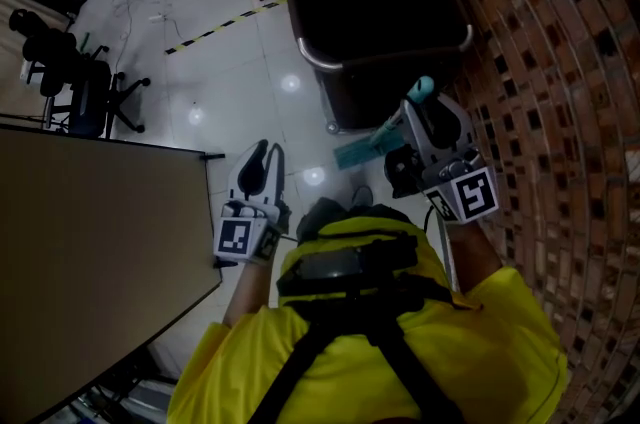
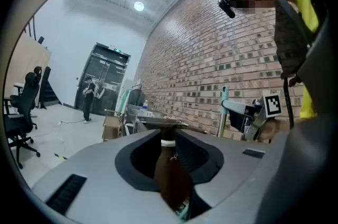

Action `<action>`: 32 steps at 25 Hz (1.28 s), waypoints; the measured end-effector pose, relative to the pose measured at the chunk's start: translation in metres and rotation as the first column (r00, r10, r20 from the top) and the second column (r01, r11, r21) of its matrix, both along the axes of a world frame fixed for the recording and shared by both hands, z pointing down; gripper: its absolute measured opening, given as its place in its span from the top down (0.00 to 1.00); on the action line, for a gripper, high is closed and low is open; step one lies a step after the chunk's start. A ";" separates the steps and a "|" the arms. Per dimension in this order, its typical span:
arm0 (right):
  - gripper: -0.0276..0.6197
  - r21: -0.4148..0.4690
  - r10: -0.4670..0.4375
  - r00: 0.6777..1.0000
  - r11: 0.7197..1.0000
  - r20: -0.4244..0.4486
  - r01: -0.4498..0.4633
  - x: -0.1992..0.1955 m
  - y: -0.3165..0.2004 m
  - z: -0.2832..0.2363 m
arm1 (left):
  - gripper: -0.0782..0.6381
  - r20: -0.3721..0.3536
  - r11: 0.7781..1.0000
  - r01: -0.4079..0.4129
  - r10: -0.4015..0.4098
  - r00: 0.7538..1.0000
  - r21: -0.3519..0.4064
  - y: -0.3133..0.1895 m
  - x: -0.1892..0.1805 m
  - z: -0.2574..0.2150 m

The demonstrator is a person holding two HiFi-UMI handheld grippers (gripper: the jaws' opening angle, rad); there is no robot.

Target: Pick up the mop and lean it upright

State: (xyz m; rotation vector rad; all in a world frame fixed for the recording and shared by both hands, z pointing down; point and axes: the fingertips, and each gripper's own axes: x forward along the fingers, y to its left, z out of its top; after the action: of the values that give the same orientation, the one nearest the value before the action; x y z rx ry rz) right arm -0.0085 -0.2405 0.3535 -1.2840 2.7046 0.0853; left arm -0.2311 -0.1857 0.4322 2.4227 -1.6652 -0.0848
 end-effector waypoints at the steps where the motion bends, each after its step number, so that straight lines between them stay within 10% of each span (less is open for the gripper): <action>1: 0.79 -0.019 0.001 1.000 1.000 -0.004 -0.001 0.001 -0.003 0.011 | 0.77 0.000 1.000 0.000 0.000 1.000 -0.004 -0.001 0.001 0.001; 9: 0.79 -0.198 0.007 0.996 0.980 -0.091 -0.025 0.008 -0.024 0.139 | 0.77 0.002 0.999 -0.020 0.020 1.000 -0.048 -0.004 0.011 0.018; 17: 0.79 -0.414 0.052 0.982 0.902 -0.183 -0.125 -0.002 -0.065 0.265 | 0.77 -0.036 0.994 -0.036 0.032 0.999 -0.107 -0.005 0.019 0.038; 28: 0.79 -0.449 0.068 0.965 0.875 -0.254 -0.180 -0.036 -0.127 0.290 | 0.77 -0.026 0.991 -0.012 0.008 1.000 -0.136 -0.007 0.009 0.046; 32: 0.60 -0.464 0.059 0.969 0.870 -0.238 -0.167 -0.041 -0.124 0.294 | 0.77 -0.036 0.992 0.015 -0.019 0.999 -0.127 -0.010 0.002 0.046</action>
State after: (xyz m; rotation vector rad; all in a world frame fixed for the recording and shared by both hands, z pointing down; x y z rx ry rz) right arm -0.0493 -0.3646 0.6471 -1.6497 2.9455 -0.5011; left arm -0.2288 -0.1953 0.4784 2.3007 -1.6239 -0.0261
